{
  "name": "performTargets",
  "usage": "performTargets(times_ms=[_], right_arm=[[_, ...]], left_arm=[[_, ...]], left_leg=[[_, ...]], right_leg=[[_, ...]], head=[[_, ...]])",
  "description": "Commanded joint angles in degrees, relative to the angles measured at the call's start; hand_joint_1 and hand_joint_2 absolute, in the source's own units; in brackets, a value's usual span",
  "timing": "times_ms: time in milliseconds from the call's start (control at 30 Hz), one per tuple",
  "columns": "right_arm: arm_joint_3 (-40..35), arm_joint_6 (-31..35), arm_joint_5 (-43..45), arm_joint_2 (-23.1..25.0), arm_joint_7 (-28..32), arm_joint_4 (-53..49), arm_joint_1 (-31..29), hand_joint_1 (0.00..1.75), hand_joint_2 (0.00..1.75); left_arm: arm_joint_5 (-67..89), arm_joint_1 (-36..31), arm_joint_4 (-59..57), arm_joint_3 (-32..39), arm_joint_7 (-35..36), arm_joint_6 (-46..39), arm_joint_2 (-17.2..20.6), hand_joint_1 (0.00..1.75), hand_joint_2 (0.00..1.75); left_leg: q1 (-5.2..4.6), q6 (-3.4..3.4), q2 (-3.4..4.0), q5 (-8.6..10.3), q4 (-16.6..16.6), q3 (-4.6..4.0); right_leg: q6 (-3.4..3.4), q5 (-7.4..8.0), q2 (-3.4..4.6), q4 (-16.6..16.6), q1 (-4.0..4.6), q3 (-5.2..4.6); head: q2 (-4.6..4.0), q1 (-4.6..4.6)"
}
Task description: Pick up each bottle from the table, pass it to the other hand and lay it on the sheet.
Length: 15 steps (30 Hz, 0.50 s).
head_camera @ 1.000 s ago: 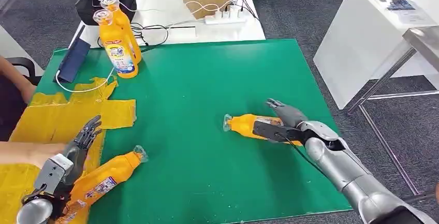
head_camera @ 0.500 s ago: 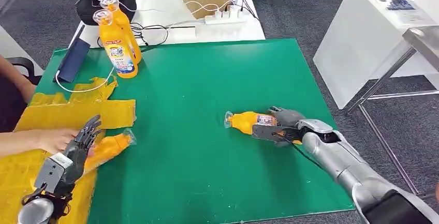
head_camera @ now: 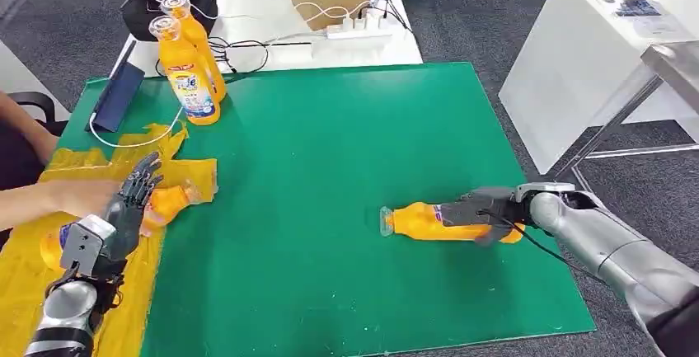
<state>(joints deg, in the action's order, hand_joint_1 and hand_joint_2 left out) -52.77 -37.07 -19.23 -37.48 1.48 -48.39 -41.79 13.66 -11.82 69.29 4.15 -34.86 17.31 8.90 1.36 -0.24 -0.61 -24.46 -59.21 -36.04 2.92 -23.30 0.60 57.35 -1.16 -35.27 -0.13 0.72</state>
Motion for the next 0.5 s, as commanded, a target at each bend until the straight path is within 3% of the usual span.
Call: performTargets(times_ms=[33, 100, 200, 300, 400, 500], right_arm=[[1.5, 12.7, 8.1, 7.9, -3.2, 4.4, 2.6, 1.75, 1.75], [1.8, 13.6, 7.9, 8.3, -3.4, 3.7, 3.6, 1.75, 1.75], [9.4, 20.2, 8.9, 10.1, -3.3, -0.5, 6.7, 1.75, 1.75], [20.0, 25.0, 8.3, 15.2, -3.3, -6.4, 11.3, 1.75, 1.75], [30.4, 24.5, 14.6, 20.9, 0.3, -14.8, 17.2, 1.75, 1.75], [32.2, 24.4, 15.9, 25.0, 0.0, -20.6, 18.9, 1.75, 1.75]], left_arm=[[-1.6, 4.7, 3.0, 2.4, 0.0, 2.8, 0.1, 0.00, 0.00], [-1.9, 5.9, 4.0, 2.8, 0.0, 3.2, -0.2, 0.00, 0.00], [-2.1, 8.9, 7.9, 3.8, 0.6, 4.4, -0.7, 0.00, 0.00], [-3.6, 11.4, 11.2, 4.5, 1.9, 7.1, -1.6, 0.00, 0.00], [-10.2, 11.7, 13.5, 4.0, 6.0, 12.2, -3.4, 0.00, 0.00], [-14.6, 11.2, 17.3, 1.3, 9.2, 13.2, -5.9, 0.00, 0.00]], left_leg=[[0.04, 0.04, 0.29, -0.06, 0.2, 0.35], [0.05, 0.05, 0.38, -0.10, 0.2, 0.36], [0.08, 0.08, 0.38, -0.12, 0.2, 0.35], [0.08, 0.08, 0.44, -0.14, 0.2, 0.35], [0.09, 0.00, 0.37, -0.08, 0.1, 0.09], [0.09, 0.02, 0.35, -0.11, 0.2, 0.24]], right_leg=[[-0.16, 0.03, 0.19, -0.2, 0.09, 0.25], [-0.15, 0.03, 0.28, -0.2, 0.10, 0.25], [-0.16, -0.02, 0.21, -0.2, 0.12, 0.24], [-0.17, -0.01, 0.30, -0.2, 0.13, 0.21], [-0.12, 0.02, 0.27, -0.1, 0.11, 0.01], [-0.23, -0.03, 0.20, -0.1, 0.14, 0.10]], head=[[0.00, 0.02], [0.00, -0.04], [0.00, 0.00], [0.00, 0.02], [0.00, 0.02], [0.00, 0.00]])
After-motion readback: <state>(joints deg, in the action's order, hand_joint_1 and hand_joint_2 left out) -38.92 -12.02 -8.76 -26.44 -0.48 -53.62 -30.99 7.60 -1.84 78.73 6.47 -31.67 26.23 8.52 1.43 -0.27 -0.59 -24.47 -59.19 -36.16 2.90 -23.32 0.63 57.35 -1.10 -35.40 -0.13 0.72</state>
